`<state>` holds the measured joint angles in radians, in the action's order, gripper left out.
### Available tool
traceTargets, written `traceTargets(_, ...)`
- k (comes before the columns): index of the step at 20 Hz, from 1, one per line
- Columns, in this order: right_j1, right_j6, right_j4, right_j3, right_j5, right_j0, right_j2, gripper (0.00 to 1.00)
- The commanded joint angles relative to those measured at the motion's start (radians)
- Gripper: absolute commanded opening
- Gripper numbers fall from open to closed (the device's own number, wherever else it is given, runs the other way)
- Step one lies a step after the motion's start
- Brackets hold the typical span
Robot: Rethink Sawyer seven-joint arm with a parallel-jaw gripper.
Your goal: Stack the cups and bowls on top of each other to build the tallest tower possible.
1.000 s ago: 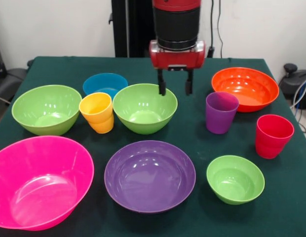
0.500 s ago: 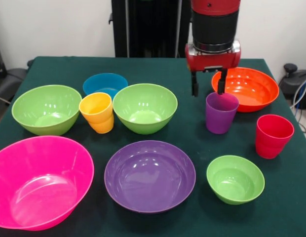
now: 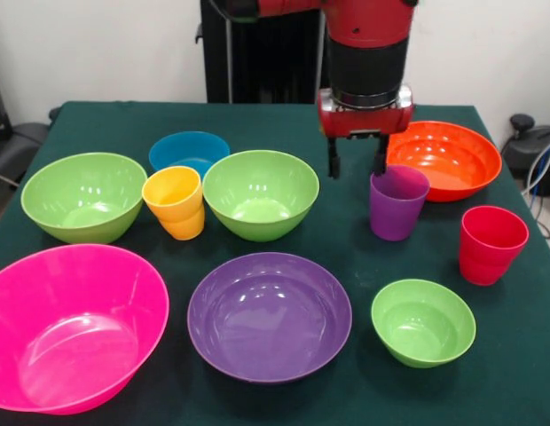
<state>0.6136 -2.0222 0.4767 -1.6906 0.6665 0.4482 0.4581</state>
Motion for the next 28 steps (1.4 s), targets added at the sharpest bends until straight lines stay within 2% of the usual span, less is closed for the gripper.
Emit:
traceTargets(1, -0.056, 0.012, 0.066, 0.053, -0.023, 0.022, -0.064, 1.00)
traceTargets(9, -0.087, 0.010, 0.066, 0.062, -0.045, 0.017, -0.075, 1.00)
traceTargets(11, -0.126, -0.048, 0.015, 0.041, -0.052, 0.021, -0.082, 1.00)
traceTargets(12, -0.160, -0.063, 0.044, 0.048, -0.123, 0.013, -0.091, 1.00)
traceTargets(16, -0.236, -0.067, 0.076, 0.087, -0.165, -0.009, -0.127, 1.00)
traceTargets(24, -0.272, -0.025, 0.081, 0.131, -0.177, -0.037, -0.172, 1.00)
traceTargets(25, -0.274, -0.008, 0.076, 0.137, -0.170, -0.040, -0.176, 0.00)
traceTargets(28, -0.280, 0.027, 0.066, 0.160, -0.082, -0.048, -0.176, 0.00)
